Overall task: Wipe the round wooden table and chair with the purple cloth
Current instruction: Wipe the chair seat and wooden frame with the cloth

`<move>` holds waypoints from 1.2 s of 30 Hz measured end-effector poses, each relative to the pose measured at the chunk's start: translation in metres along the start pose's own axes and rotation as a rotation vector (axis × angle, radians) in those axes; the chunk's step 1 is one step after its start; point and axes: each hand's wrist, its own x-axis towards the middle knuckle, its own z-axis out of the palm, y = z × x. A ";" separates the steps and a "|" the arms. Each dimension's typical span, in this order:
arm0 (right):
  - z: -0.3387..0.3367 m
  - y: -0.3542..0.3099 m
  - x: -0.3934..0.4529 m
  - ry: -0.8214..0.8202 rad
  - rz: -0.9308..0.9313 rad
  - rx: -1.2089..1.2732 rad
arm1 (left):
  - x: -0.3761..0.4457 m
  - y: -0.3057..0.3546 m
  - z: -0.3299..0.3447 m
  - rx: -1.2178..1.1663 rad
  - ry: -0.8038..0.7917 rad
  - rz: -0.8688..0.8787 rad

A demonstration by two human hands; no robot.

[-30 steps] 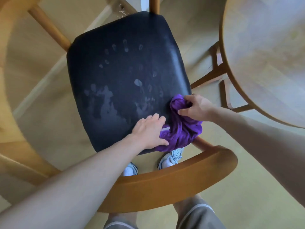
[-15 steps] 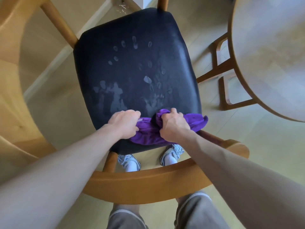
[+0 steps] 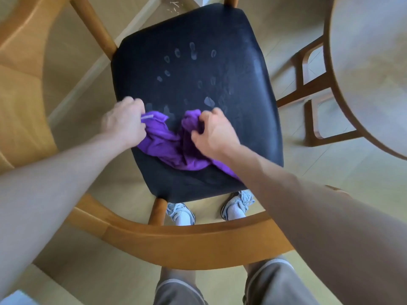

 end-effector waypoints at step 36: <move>0.011 0.032 0.038 0.028 -0.007 -0.221 | 0.015 0.075 0.031 -0.138 -0.006 -0.158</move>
